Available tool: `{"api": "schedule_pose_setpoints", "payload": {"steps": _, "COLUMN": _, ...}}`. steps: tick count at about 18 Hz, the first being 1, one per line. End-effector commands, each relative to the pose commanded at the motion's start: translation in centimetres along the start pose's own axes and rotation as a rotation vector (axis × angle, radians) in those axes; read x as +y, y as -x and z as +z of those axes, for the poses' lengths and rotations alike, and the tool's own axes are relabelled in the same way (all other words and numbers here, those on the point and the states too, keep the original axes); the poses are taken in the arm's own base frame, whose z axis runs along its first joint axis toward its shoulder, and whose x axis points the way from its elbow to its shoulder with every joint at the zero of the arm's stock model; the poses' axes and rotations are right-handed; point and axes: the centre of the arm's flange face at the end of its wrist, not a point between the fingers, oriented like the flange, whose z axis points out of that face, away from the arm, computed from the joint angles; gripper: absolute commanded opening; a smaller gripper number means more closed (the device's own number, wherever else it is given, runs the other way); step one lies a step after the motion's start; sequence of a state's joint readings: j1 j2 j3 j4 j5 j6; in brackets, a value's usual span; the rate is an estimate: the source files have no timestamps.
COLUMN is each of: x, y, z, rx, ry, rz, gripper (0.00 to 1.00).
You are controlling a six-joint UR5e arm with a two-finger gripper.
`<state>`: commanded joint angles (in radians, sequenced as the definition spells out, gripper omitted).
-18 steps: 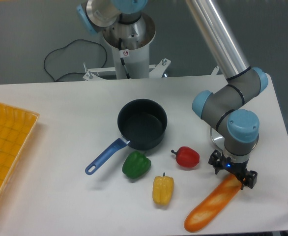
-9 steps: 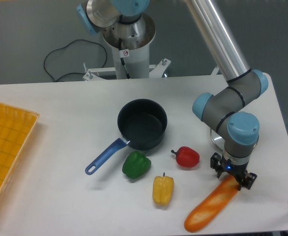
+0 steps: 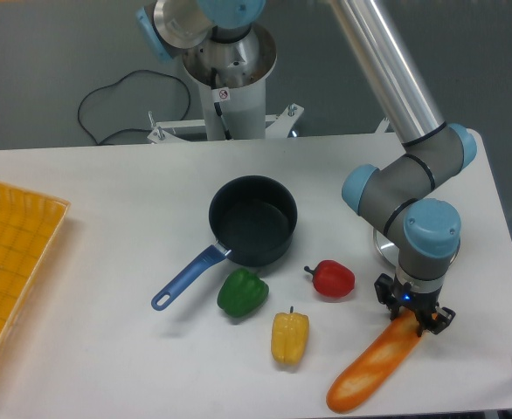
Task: Pick up the long bread
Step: 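Lower the open gripper onto the bread end and close it, then lift the gripped bread loaf up off the table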
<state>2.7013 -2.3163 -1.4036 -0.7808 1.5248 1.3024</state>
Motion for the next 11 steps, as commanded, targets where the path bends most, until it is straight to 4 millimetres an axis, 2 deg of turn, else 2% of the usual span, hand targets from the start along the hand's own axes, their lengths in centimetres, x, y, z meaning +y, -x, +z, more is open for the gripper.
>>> {"api": "schedule_pose_setpoints", "payload": {"steps": 7, "x": 0.0, "y": 0.0, "z": -0.5, "rx": -0.006, "ry": -0.003, "rz": -0.007, "gripper": 0.41}}
{"api": "schedule_pose_setpoints", "payload": {"steps": 11, "x": 0.0, "y": 0.1, "z": -1.7, "rx": -0.016, "ry": -0.006, "rz": -0.007, "gripper": 0.41}}
